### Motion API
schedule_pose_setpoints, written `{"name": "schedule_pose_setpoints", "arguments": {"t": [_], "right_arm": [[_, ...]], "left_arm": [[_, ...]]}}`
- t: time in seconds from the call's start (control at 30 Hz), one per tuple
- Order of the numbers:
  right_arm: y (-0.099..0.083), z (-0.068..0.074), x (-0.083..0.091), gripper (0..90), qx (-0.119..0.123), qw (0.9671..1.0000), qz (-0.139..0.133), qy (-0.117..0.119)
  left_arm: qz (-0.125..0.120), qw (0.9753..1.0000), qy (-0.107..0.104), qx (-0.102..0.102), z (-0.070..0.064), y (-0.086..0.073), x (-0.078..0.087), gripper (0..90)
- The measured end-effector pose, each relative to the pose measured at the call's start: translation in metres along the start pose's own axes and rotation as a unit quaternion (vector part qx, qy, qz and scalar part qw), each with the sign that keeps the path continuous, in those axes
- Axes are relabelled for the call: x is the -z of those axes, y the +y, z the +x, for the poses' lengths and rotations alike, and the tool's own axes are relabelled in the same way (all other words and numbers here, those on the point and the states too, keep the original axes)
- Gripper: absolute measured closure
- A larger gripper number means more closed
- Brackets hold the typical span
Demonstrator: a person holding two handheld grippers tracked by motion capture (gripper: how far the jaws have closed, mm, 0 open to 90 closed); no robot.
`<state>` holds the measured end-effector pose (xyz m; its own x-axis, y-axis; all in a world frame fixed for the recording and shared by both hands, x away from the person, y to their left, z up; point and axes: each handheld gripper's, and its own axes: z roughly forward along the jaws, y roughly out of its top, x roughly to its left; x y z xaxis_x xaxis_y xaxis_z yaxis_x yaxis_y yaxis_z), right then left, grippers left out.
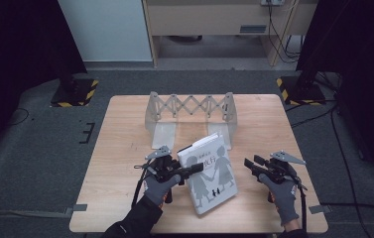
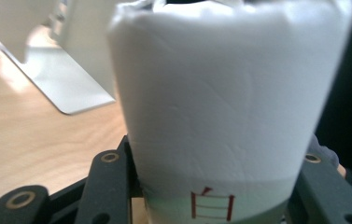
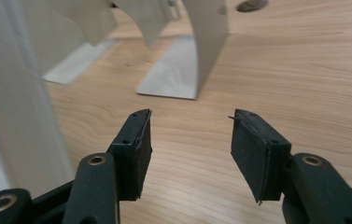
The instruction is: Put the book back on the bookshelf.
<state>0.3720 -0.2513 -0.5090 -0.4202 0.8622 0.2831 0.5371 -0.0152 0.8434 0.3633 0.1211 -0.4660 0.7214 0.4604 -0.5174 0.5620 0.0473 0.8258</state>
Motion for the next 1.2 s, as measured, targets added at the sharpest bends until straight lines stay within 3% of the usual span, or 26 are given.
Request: {"name": "schedule_pose_setpoints", "arguments": {"t": [0.2, 0.4, 0.5, 0.7, 0.9, 1.0, 1.2], "right_arm": [[-0.002, -0.005, -0.001, 47.6, 0.013, 0.9992, 0.019, -0.034], [-0.004, -0.007, -0.004, 47.4, 0.038, 0.9968, 0.040, -0.059], [-0.006, -0.009, -0.005, 47.2, 0.040, 0.9958, 0.049, -0.067], [-0.009, -0.012, -0.007, 45.8, 0.043, 0.9935, 0.069, -0.080], [-0.012, -0.013, -0.008, 44.8, 0.048, 0.9918, 0.083, -0.085], [-0.013, -0.013, -0.010, 43.8, 0.049, 0.9907, 0.091, -0.088], [-0.015, -0.013, -0.012, 40.8, 0.052, 0.9890, 0.101, -0.094]], "left_arm": [[-0.012, 0.9989, 0.037, -0.026, 0.000, 0.010, 0.013, 51.7], [-0.021, 0.9960, 0.065, -0.058, -0.003, 0.016, 0.021, 51.4], [-0.020, 0.9956, 0.066, -0.063, -0.004, 0.014, 0.022, 50.6], [-0.014, 0.9936, 0.060, -0.095, -0.013, 0.010, 0.021, 46.5], [-0.011, 0.9894, 0.051, -0.135, -0.028, 0.011, 0.014, 43.9], [-0.018, 0.9882, 0.043, -0.146, -0.032, 0.013, 0.009, 42.7], [-0.008, 0.9844, 0.053, -0.167, -0.037, 0.015, 0.005, 42.6]]}}
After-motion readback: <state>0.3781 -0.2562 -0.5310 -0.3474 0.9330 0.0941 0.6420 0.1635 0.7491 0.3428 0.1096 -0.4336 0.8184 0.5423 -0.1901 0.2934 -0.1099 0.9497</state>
